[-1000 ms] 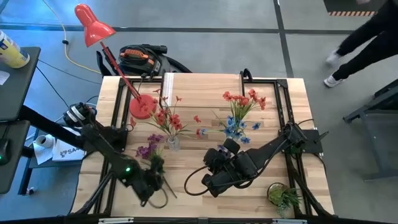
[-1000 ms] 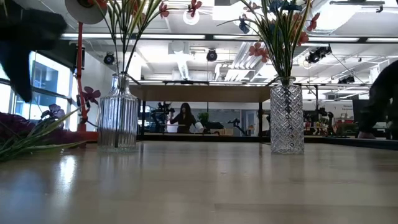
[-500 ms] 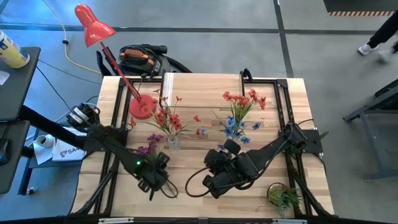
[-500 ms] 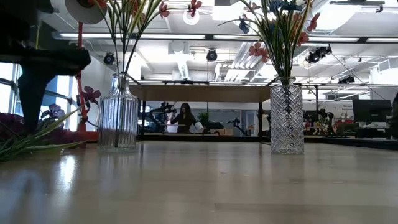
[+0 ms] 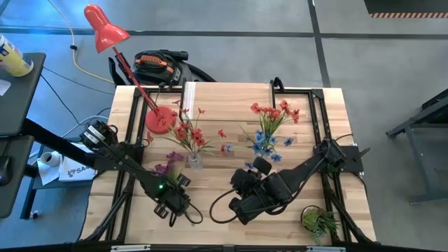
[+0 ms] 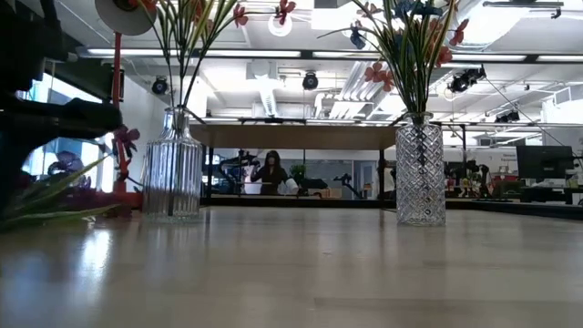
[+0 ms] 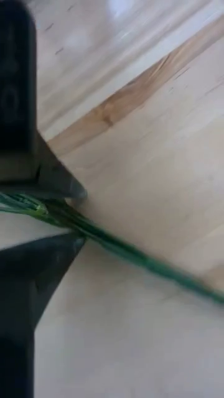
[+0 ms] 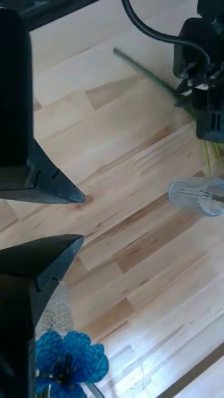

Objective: Pick and place flowers into a vace then onto a shelf
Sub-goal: Put the purple flowers into the left transparent flower vase

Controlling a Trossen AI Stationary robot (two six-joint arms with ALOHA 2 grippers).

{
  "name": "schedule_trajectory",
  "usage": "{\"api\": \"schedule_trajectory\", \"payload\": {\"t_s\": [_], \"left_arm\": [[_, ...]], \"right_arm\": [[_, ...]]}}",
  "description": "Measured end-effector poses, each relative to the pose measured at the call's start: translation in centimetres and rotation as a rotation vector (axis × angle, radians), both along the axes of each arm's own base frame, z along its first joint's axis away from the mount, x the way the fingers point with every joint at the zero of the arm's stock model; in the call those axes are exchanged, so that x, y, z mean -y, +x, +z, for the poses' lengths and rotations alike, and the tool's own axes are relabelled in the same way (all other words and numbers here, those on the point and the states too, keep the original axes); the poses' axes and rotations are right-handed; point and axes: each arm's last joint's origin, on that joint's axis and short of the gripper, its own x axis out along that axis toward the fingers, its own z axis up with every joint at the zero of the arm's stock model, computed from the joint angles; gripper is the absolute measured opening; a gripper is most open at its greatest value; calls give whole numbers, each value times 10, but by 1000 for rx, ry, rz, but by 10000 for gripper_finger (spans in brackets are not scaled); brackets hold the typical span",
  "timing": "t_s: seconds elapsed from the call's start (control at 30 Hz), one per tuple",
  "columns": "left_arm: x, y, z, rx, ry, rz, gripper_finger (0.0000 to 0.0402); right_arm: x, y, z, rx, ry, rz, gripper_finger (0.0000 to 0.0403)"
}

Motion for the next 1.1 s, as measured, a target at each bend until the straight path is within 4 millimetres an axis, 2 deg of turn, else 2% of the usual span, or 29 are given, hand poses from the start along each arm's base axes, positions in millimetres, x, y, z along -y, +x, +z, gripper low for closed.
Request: {"api": "schedule_trajectory", "payload": {"t_s": [0.13, 0.17, 0.27, 0.33, 0.4, 0.5, 0.7, 0.87, 1.1], "left_arm": [[0, 0, 2, 3, -9, 40, 39], [0, 0, 3, 2, -12, 60, 29], [3, -1, 11, 27, 0, 133, 31], [2, -3, 16, 36, 72, 183, 42], [9, -1, 34, 91, 84, 207, 46], [15, -5, 63, 103, 140, 214, 31], [25, 0, 122, 203, 260, 140, 30], [24, 3, 165, 297, 381, 31, 30], [30, -8, 215, 436, 481, -69, 30]], "right_arm": [[0, 0, 0, 1, -3, -1, 83], [0, 0, 0, 3, -5, -1, 83], [-2, -1, 0, 12, -17, 0, 83], [-3, -1, 0, 14, -16, 4, 83], [-5, -2, 0, 17, -15, 10, 83], [-9, -4, 1, 29, -22, 11, 83], [-13, -6, 1, 49, -19, 1, 83], [-18, -4, 1, 81, 144, -82, 83], [-43, 4, 6, 216, 298, -13, 83]]}}
